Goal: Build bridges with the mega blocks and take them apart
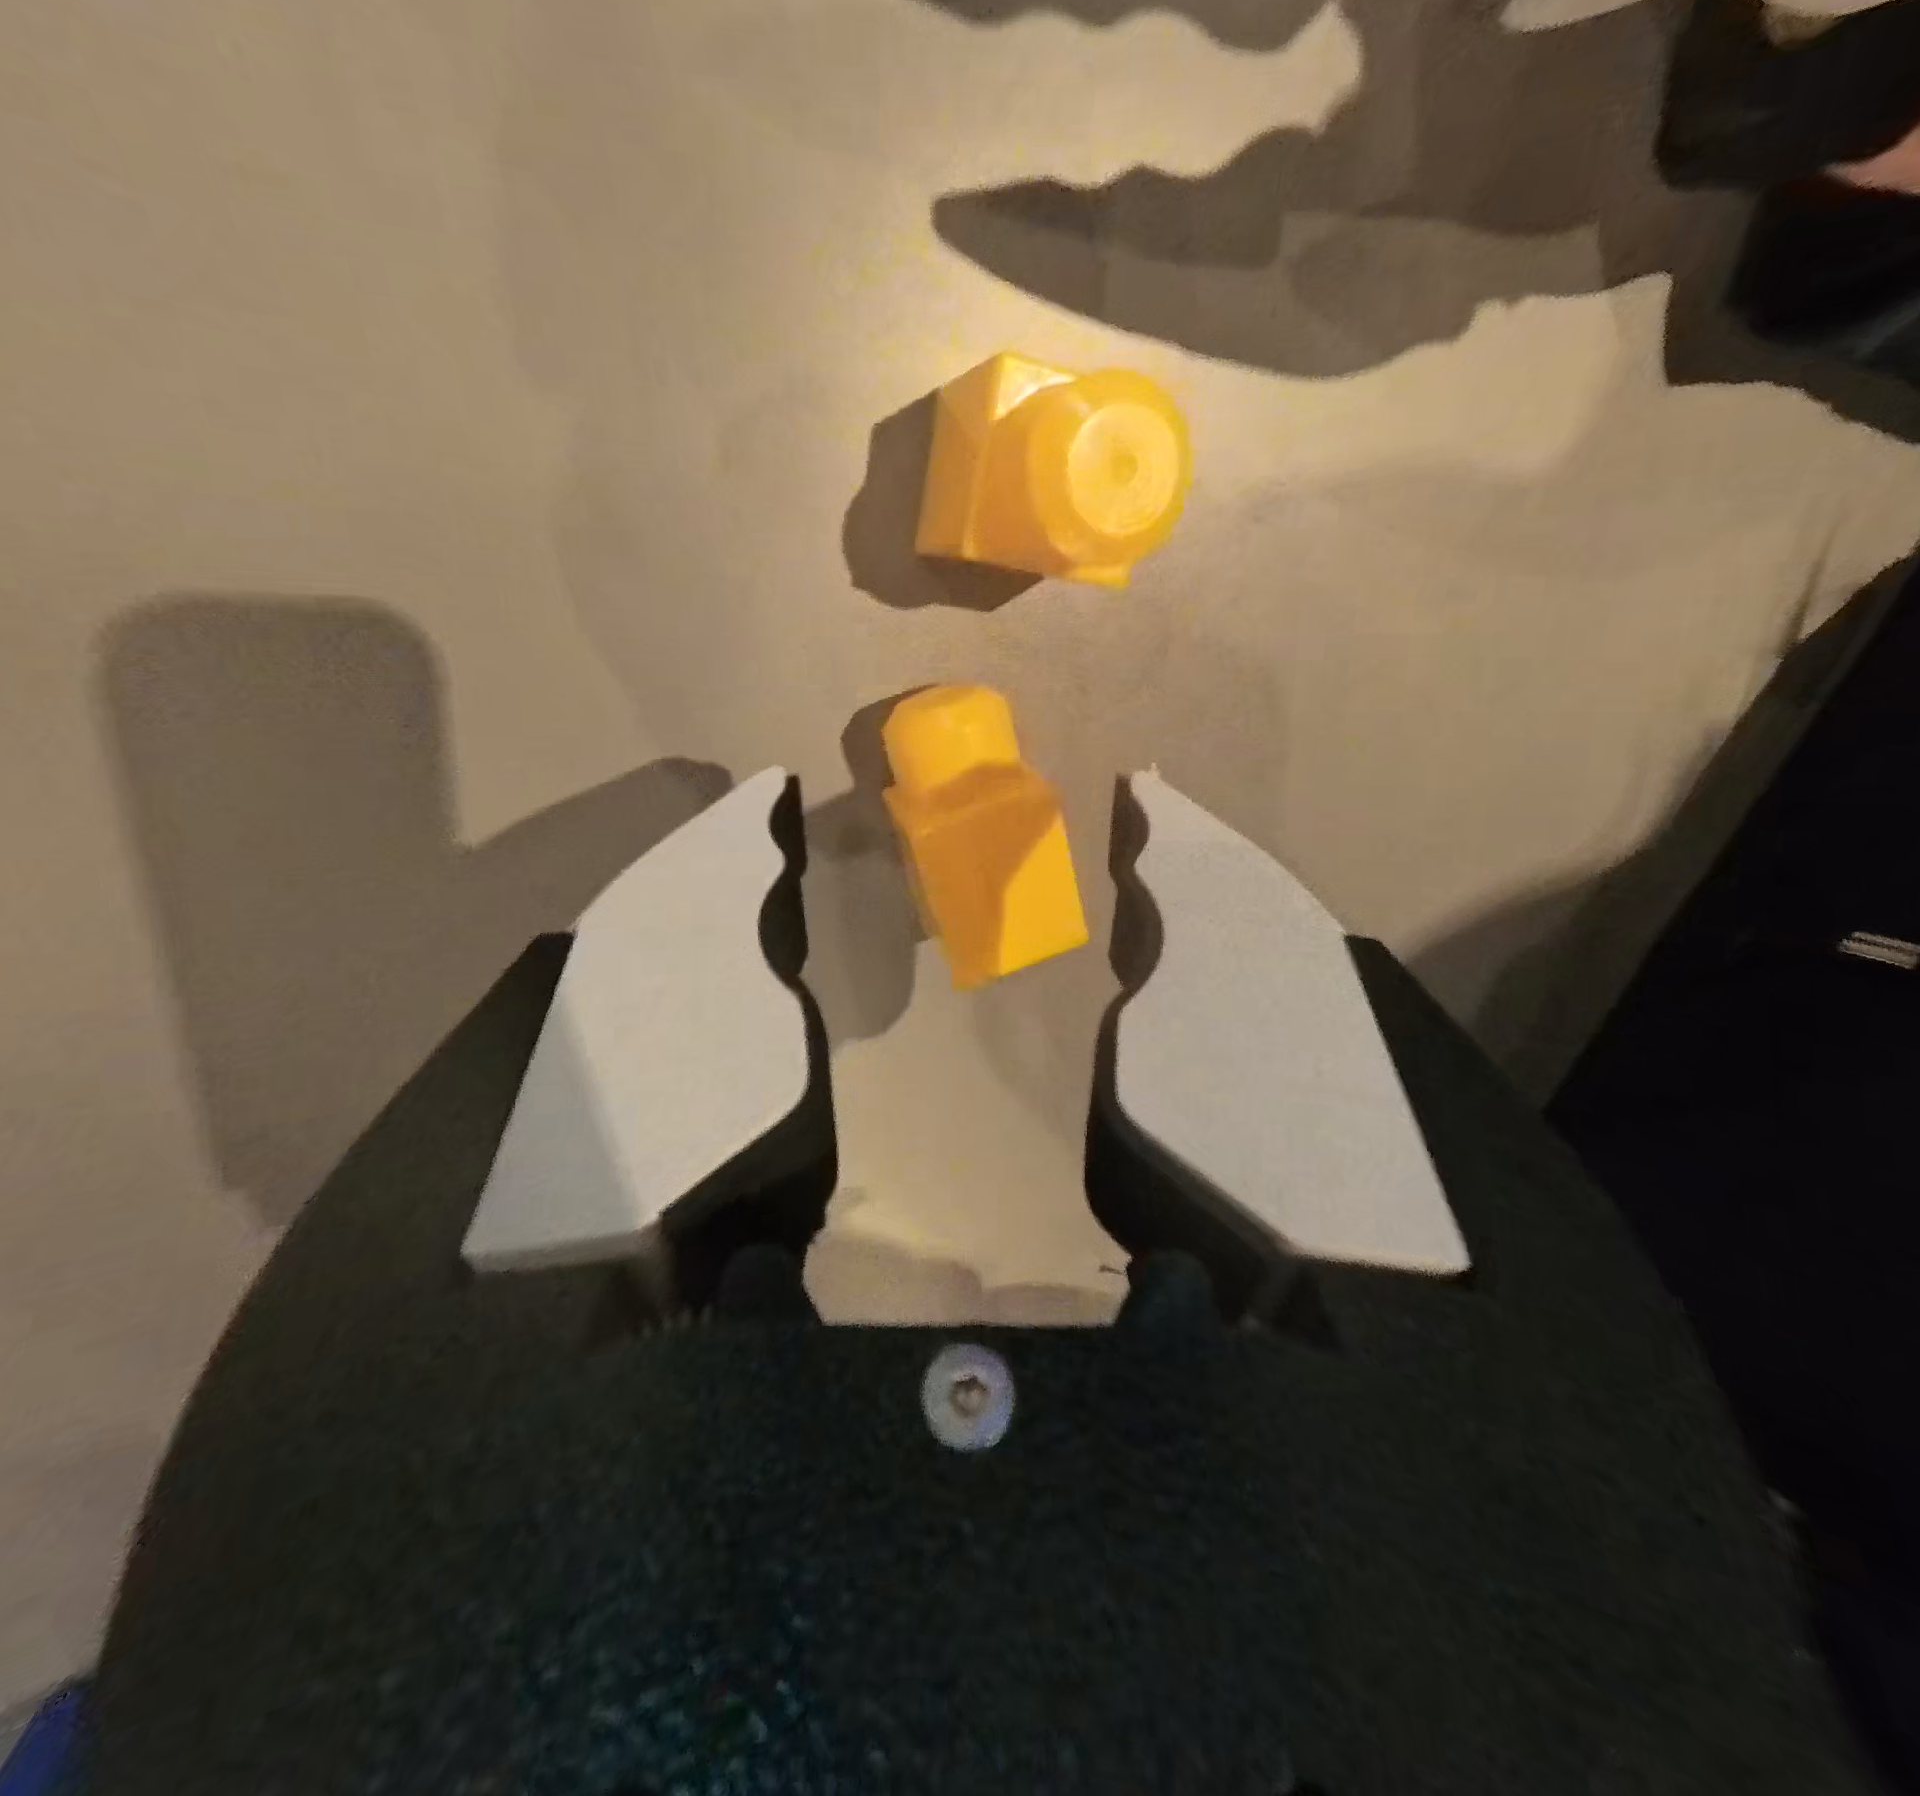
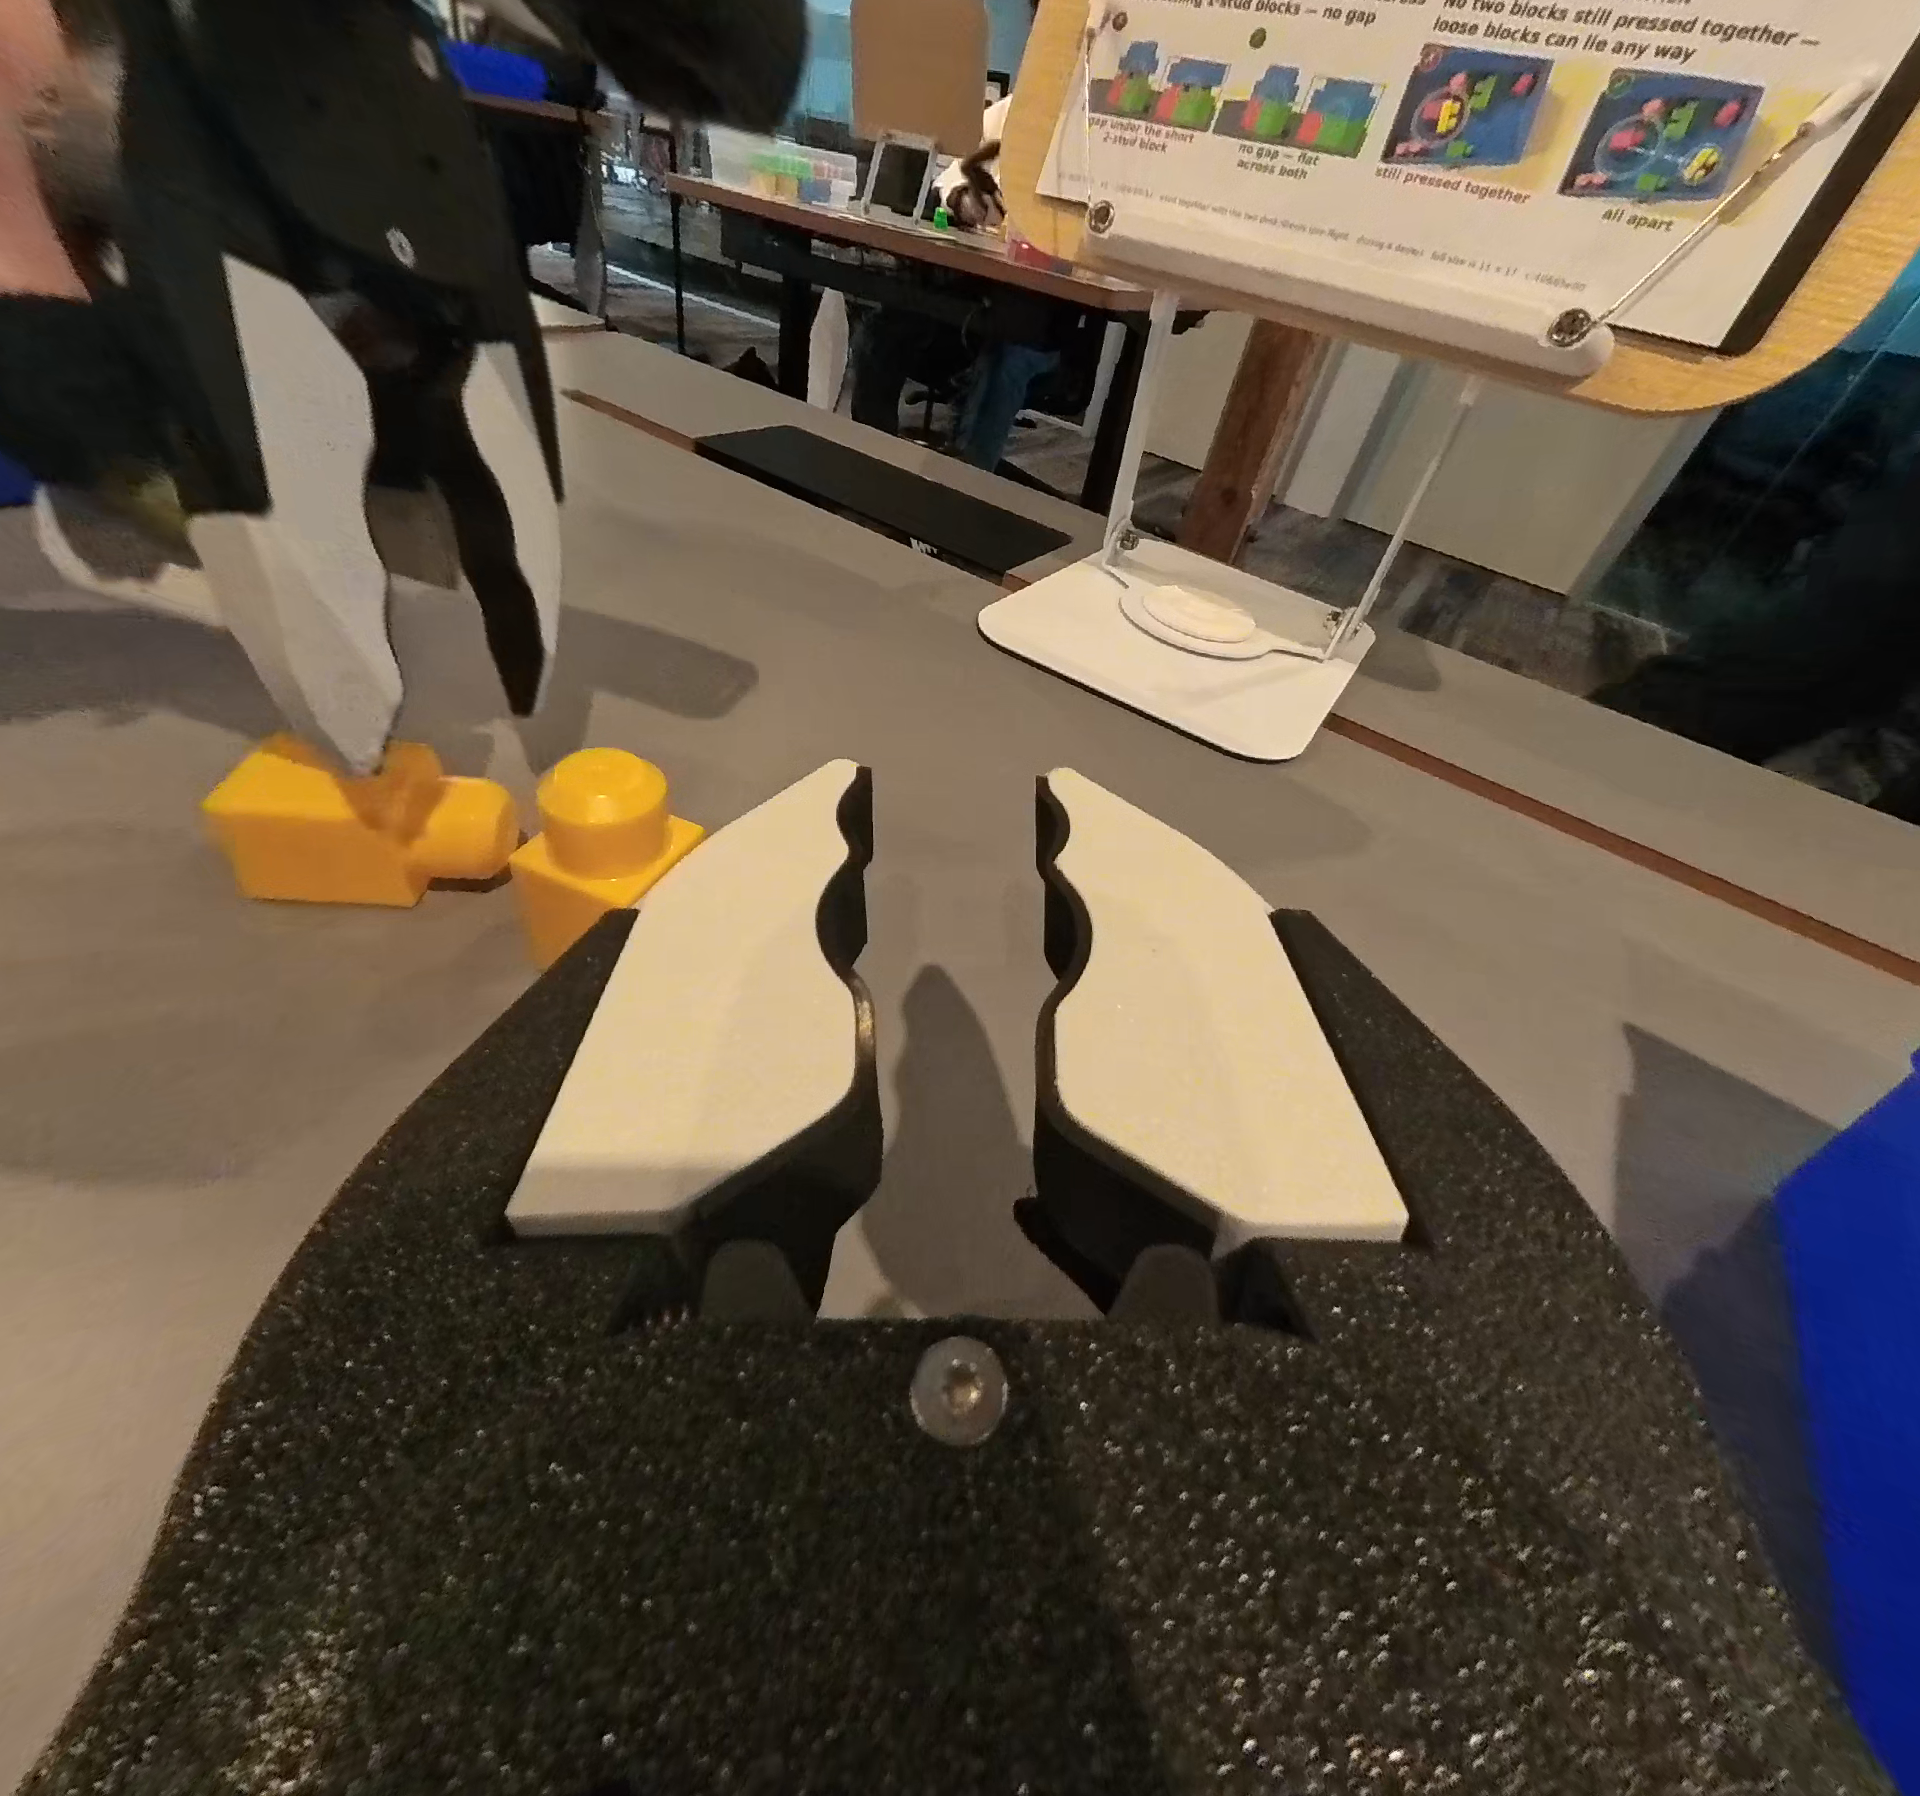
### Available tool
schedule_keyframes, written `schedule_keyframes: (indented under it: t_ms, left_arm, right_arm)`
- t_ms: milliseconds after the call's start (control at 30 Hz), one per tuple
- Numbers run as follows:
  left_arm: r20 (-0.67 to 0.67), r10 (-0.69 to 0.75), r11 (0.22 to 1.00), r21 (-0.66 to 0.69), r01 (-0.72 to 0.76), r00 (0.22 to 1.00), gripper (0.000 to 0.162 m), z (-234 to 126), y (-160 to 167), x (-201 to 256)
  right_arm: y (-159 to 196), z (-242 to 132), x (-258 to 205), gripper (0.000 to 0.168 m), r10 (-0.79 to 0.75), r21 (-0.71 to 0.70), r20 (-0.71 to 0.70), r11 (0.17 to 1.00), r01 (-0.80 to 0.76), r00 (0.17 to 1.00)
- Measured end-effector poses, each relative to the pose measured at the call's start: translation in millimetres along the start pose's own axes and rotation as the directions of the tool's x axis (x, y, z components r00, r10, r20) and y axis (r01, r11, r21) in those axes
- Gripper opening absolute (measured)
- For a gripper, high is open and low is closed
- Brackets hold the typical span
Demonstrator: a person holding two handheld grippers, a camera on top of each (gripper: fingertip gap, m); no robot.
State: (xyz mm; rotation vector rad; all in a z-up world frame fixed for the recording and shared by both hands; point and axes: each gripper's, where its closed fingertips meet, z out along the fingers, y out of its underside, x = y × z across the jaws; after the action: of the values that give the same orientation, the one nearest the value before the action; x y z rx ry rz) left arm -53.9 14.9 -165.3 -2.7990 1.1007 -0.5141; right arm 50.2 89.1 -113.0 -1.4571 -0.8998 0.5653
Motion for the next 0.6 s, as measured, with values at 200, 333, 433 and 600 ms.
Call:
schedule_keyframes:
  t_ms: [200,333,433,600]
  left_arm:
    - [-0.014,-0.017,0.992,-0.122,0.015,1.000,0.050,22.8,3.8,7.6]
    - [0.026,-0.037,0.986,-0.161,0.041,0.999,0.040,29.5,9.9,3.0]
    - [0.006,-0.059,0.984,-0.167,0.059,0.998,0.029,32.7,14.4,6.0]
    - [0.065,-0.039,0.995,-0.093,0.045,0.997,0.028,24.1,19.5,2.6]
  right_arm:
    - [-1.7,-0.7,1.1,0.029,0.005,0.007,-0.002,1.000,-0.005,1.000]
    - [-2.3,-1.3,1.3,0.030,0.009,0.011,0.002,1.000,-0.009,1.000]
    - [-2.5,-0.4,1.5,0.030,0.011,0.011,0.004,1.000,-0.011,1.000]
    - [-2.5,-1.1,1.9,0.030,0.014,0.013,0.005,1.000,-0.014,1.000]
